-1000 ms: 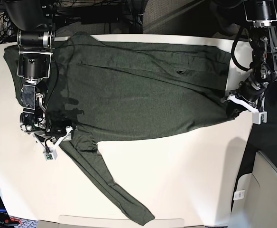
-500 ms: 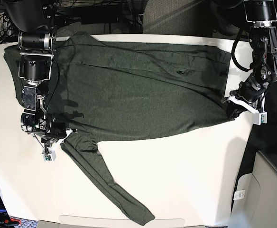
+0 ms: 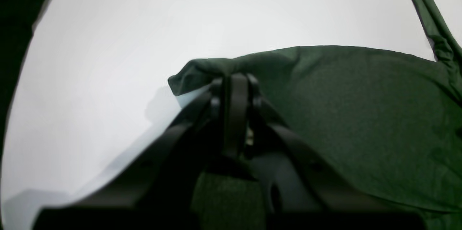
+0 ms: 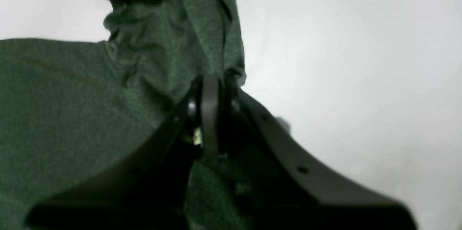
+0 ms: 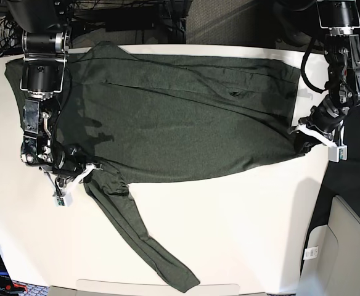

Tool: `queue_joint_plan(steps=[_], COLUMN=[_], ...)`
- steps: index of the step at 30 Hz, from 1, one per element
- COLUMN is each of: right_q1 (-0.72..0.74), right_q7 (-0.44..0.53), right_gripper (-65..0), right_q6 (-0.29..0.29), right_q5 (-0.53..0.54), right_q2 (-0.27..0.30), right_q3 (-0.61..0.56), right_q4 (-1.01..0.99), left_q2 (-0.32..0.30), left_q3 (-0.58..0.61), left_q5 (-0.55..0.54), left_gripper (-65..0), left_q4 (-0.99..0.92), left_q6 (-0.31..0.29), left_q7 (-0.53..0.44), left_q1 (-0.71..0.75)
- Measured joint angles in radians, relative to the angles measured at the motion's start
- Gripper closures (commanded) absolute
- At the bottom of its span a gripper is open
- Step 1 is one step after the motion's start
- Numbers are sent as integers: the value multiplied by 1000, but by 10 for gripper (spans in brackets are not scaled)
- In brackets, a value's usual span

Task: Fold the T-shirt properly
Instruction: 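Lift both side edges and fold the shirt body over lengthwise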

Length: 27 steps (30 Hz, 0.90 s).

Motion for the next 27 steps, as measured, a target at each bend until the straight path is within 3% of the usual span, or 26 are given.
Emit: queue_joint_plan(steps=[14, 19, 24, 27], right_q1=[-158, -214, -292, -314], right_q7=[-40, -42, -48, -47], right_gripper=[-7, -7, -7, -7], right_q6=[0, 7, 0, 1], right_q5=[60, 219, 270, 309], right_q2=[37, 77, 136, 141], right_q3=[63, 114, 204, 217], right_q4=[222, 265, 306, 339], left_q2=[0, 0, 0, 0], left_q3=[0, 0, 0, -10], left_q5=[1, 0, 0, -1], left_gripper=[-1, -1, -1, -1], left_q4=[0, 0, 0, 0], left_q6=[0, 0, 0, -5], left_q7=[0, 0, 0, 0], left_q1=[3, 3, 3, 6])
